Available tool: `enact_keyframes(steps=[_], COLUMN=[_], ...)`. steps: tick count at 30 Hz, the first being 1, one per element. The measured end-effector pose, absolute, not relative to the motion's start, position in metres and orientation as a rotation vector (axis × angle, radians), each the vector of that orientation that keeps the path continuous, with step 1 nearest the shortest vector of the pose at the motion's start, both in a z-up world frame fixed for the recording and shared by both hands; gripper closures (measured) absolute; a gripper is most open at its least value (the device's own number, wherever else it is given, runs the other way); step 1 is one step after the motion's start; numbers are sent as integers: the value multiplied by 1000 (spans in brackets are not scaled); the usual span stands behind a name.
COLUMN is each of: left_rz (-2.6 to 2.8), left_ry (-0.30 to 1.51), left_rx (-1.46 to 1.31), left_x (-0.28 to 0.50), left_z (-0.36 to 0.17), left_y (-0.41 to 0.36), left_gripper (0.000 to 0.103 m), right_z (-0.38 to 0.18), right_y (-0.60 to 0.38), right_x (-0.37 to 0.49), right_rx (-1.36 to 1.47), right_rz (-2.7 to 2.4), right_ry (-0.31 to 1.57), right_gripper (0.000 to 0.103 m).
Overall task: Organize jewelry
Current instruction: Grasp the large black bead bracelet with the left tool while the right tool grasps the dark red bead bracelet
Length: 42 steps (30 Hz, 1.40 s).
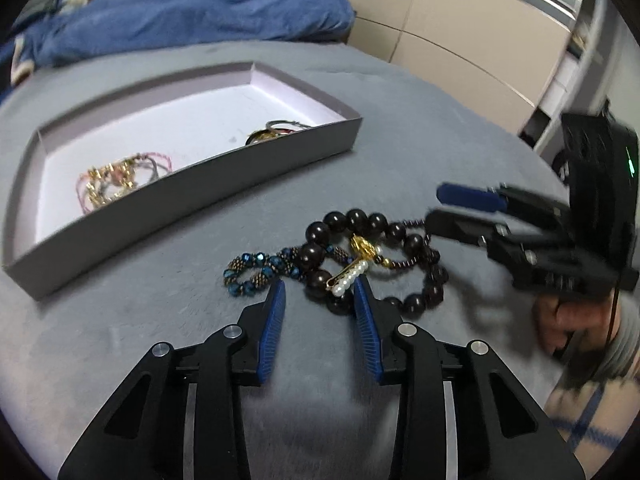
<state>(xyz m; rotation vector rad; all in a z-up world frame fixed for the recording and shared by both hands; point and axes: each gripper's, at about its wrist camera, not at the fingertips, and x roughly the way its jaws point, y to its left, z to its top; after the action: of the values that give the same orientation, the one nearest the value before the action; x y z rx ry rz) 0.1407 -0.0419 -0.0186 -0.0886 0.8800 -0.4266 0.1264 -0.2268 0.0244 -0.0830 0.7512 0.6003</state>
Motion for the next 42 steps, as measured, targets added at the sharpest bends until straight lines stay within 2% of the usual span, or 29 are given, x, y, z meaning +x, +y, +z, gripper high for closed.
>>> enact_keyframes(steps=[4,9,23,39,42], left_rz=[-418,-450,-380,-299,-279], left_ry=[894,844,748,823,849], left_rx=[-93,-45,-161,-170,-185], left_x=[145,135,78,66,74], left_z=[-20,-14,7,-10,-16], left_y=[-45,-51,12,38,41], left_gripper=[62,88,88,88,80], right_z=[24,23,22,14,12], right_y=[-229,-231,-239,-210,-208], right_x=[127,129,133,130,131], right_rx=[-72,-52,-8,-142,-152], right_rz=[597,591,587,621,617], right_ry=[752,766,784,828,838], right_gripper=[52,52,52,51,51])
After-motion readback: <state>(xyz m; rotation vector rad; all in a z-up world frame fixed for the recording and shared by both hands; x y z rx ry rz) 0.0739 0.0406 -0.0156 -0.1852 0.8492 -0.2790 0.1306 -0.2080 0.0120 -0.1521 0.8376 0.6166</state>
